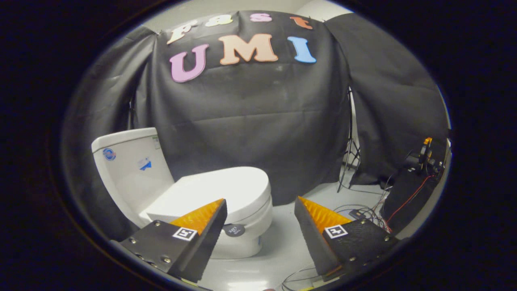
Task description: Open the toilet lid.
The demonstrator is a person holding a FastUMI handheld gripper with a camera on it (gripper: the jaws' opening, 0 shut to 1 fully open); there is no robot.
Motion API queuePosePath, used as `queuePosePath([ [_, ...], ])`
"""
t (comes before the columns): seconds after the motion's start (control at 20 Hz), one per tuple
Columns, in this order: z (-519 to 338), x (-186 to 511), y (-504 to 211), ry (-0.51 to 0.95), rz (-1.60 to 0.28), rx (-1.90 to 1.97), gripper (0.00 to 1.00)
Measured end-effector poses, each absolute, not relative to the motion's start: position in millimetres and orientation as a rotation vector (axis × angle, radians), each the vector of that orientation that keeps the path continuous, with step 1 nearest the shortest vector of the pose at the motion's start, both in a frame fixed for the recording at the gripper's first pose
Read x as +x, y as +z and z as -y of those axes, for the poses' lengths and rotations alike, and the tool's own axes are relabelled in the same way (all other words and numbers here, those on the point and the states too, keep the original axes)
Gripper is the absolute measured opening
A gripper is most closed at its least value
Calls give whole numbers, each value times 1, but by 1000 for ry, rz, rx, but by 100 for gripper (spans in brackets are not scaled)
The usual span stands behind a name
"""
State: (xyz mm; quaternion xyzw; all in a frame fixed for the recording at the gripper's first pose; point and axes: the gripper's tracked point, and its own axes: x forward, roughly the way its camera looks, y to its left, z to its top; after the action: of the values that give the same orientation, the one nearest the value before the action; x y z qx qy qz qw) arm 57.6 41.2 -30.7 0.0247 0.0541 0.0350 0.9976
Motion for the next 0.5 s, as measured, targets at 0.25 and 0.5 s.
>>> queuePosePath([
  [0.25,-62,76,-61,118,-259,185,99],
  [0.5,-89,86,-99,153,-456,491,99],
])
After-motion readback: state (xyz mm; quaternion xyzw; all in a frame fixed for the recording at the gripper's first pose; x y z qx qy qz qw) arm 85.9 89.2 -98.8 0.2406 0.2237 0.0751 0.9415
